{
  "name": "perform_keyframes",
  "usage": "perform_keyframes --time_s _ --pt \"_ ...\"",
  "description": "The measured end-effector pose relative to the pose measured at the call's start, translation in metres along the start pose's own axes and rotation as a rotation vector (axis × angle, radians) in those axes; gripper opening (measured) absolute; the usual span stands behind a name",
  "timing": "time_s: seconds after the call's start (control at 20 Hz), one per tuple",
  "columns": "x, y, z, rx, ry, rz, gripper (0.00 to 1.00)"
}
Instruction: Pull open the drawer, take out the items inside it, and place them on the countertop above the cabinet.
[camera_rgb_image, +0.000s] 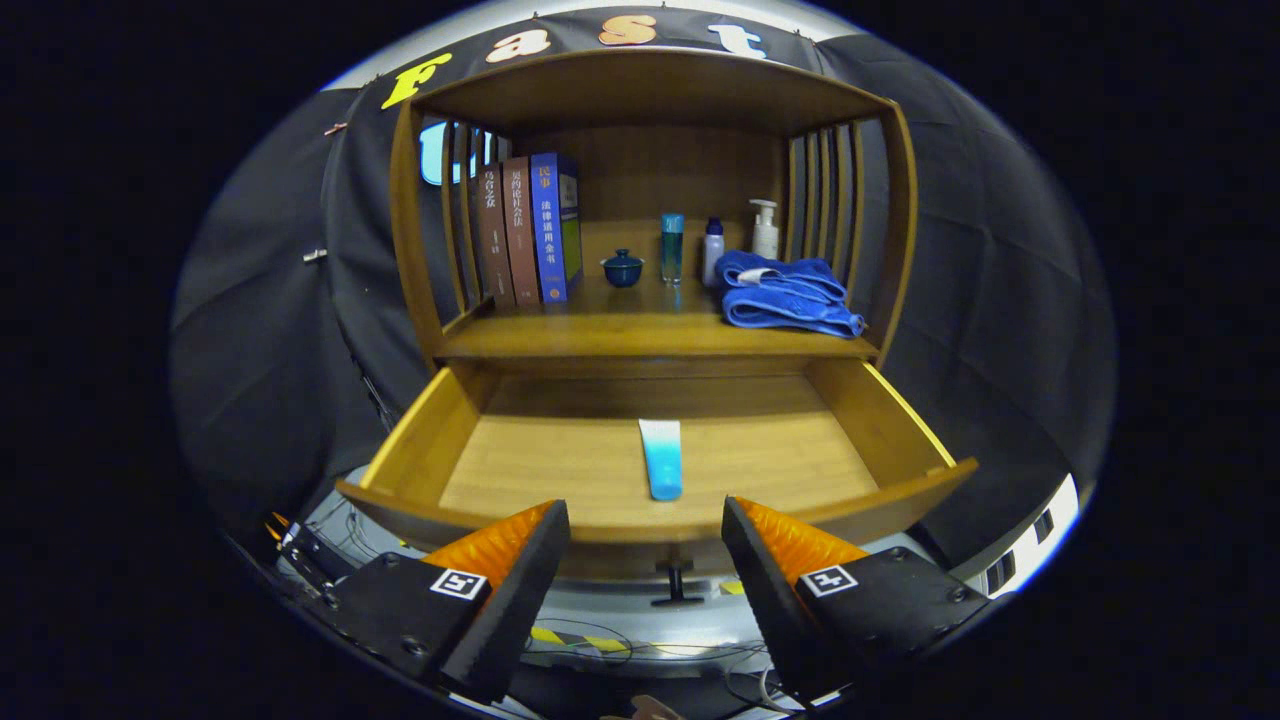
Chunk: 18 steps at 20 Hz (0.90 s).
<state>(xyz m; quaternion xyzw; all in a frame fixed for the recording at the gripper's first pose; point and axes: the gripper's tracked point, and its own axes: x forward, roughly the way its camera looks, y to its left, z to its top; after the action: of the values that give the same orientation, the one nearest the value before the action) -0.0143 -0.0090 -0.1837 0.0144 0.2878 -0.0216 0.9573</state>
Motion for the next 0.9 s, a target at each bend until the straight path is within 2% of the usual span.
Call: perform_keyframes --time_s 0.15,0.3,0.5,0.7,0.9 --pt "0.04 -0.006 0.019 0.023 0.086 0.0 0.98" --pt "0.084 -0.02 0.02 0.01 0.179 -0.047 0.98" --pt "0.131 -0.016 -0.001 -0.011 0.353 -0.033 0.99" --pt "0.164 -0.021 -0.019 -0.014 0.486 -0.058 0.99" --pt "0.184 -0.03 -0.034 0.048 0.61 -0.081 0.99"
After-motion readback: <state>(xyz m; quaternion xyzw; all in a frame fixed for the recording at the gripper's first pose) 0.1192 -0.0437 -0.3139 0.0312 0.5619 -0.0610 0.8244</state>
